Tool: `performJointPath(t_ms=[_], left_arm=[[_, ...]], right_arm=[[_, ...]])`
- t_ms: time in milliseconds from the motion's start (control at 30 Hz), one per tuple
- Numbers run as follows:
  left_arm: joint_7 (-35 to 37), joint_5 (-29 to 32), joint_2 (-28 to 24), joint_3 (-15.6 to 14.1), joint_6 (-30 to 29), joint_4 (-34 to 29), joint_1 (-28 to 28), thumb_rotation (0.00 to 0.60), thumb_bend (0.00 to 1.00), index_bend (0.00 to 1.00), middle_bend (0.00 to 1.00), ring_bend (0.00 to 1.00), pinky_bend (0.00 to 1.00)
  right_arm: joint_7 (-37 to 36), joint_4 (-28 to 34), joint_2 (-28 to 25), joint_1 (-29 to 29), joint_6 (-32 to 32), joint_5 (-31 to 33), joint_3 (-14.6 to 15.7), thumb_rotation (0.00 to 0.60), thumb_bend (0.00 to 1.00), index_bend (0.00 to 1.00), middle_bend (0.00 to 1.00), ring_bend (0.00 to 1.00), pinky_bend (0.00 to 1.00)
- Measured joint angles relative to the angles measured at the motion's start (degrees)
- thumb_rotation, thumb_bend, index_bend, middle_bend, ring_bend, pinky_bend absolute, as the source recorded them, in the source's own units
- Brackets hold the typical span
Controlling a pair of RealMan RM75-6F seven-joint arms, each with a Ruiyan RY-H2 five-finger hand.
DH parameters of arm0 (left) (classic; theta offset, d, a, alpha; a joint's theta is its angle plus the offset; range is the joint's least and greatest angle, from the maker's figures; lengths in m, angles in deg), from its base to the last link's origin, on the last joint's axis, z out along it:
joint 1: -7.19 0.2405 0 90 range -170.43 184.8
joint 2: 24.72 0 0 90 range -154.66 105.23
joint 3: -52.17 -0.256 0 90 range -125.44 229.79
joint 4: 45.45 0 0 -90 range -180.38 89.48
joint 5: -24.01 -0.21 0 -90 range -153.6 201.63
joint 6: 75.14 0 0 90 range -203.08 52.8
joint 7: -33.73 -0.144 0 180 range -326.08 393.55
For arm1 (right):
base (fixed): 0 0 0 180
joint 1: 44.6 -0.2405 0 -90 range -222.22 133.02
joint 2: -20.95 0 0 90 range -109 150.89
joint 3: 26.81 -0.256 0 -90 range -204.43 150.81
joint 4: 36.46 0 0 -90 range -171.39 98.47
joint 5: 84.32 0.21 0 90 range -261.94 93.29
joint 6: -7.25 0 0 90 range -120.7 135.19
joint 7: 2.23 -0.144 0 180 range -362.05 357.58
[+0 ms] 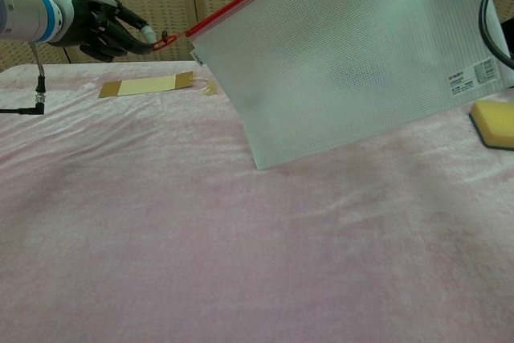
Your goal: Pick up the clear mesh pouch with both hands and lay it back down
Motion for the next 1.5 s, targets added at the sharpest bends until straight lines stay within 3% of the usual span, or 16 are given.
performJointPath(t_ms=[367,400,433,500,533,567,667,900,1000,1100,1167,1233,1267,1333,1500], left_arm=[[0.8,0.0,0.6,-0.2,0.3,0.7,-0.2,0.6,0.62,0.8,0.96,0.88,1.0],[0.8,-0.2,0.6,-0.2,0.3,0.7,-0.2,0.6,0.56,0.75,0.96,0.88,1.0],[0.9,-0.4,0.5,-0.2,0.4,0.7,-0.1,0.6,0.44,0.65,0.96,0.88,1.0],[1.2,-0.9,0.3,-0.2,0.7,0.6,0.1,0.6,0.16,0.35,0.96,0.88,1.0],[1.4,-1.2,0.1,-0.2,0.8,0.5,0.2,0.6,0.05,0.17,0.96,0.88,1.0],[1.6,-1.6,-0.1,0.0,0.9,0.4,0.4,0.6,0.0,0.05,0.96,0.88,1.0],[2.5,-2.8,-0.8,0.6,0.7,-0.2,1.0,0.6,0.0,0.0,0.96,0.88,1.0],[3.6,-7.7,-5.0,2.0,-3.6,-5.3,4.0,0.6,0.0,0.0,0.96,0.88,1.0],[3.8,-10.1,-7.4,2.2,-6.5,-8.3,6.1,0.6,0.0,0.0,0.93,0.85,0.99],[3.5,-13.9,-9.6,1.7,-10.1,-11.1,8.7,0.6,0.0,0.0,0.73,0.65,0.83],[2.7,-17.4,-11.2,0.7,-13.3,-13.0,11.0,0.6,0.0,0.0,0.39,0.36,0.54],[1.4,-20.4,-12.6,-0.6,-16.6,-14.7,13.2,0.6,0.0,0.0,0.12,0.11,0.26],[0.4,-22.3,-13.5,-1.6,-18.9,-15.7,14.7,0.6,0.0,0.0,0.03,0.03,0.13],[-1.2,-24.8,-14.5,-3.2,-22.5,-17.2,17.0,0.6,0.0,0.0,0.0,0.0,0.02],[-4.6,-31.5,-15.2,-7.9,-34.5,-19.5,24.7,0.6,0.0,0.0,0.0,0.0,0.0]], right_arm=[[0.5,-0.4,0.0,0.2,0.2,-0.2,0.2,0.6,0.9,0.75,0.96,0.92,1.0],[0.6,-0.4,-0.1,0.2,0.2,-0.2,0.3,0.6,0.87,0.74,0.96,0.92,1.0],[0.7,-0.5,-0.1,0.2,0.2,-0.2,0.4,0.6,0.78,0.7,0.96,0.92,1.0],[1.6,-0.5,-0.3,0.1,0.2,-0.6,0.8,0.6,0.51,0.49,0.95,0.92,1.0],[2.2,-0.5,-0.4,0.0,0.2,-0.9,1.1,0.6,0.34,0.32,0.95,0.92,1.0],[2.8,-0.5,-0.6,0.0,0.3,-1.1,1.4,0.6,0.2,0.17,0.94,0.92,1.0],[5.8,-0.5,-1.4,-0.3,0.1,-2.3,2.6,0.6,0.02,0.02,0.92,0.91,1.0],[17.6,-0.1,-3.1,-0.8,-6.0,-4.5,6.8,0.6,0.0,0.0,0.89,0.89,1.0],[23.1,0.5,-4.1,-0.3,-10.5,-6.8,9.1,0.6,0.0,0.0,0.81,0.83,0.97],[26.2,0.7,-5.3,1.0,-13.2,-12.0,11.9,0.6,0.0,0.0,0.6,0.65,0.76],[28.3,0.5,-6.1,2.2,-14.8,-16.3,14.0,0.6,0.0,0.0,0.37,0.43,0.47],[30.9,-0.3,-7.0,3.7,-17.1,-22.2,16.7,0.6,0.0,0.0,0.19,0.21,0.22],[32.0,-0.8,-7.4,4.4,-18.2,-24.9,18.0,0.6,0.0,0.0,0.1,0.11,0.11],[34.7,-2.2,-8.2,6.2,-20.9,-30.9,21.0,0.6,0.0,0.01,0.02,0.01,0.01],[41.8,-6.8,-9.7,11.9,-30.1,-44.0,28.9,0.6,0.0,0.0,0.0,0.0,0.0]])
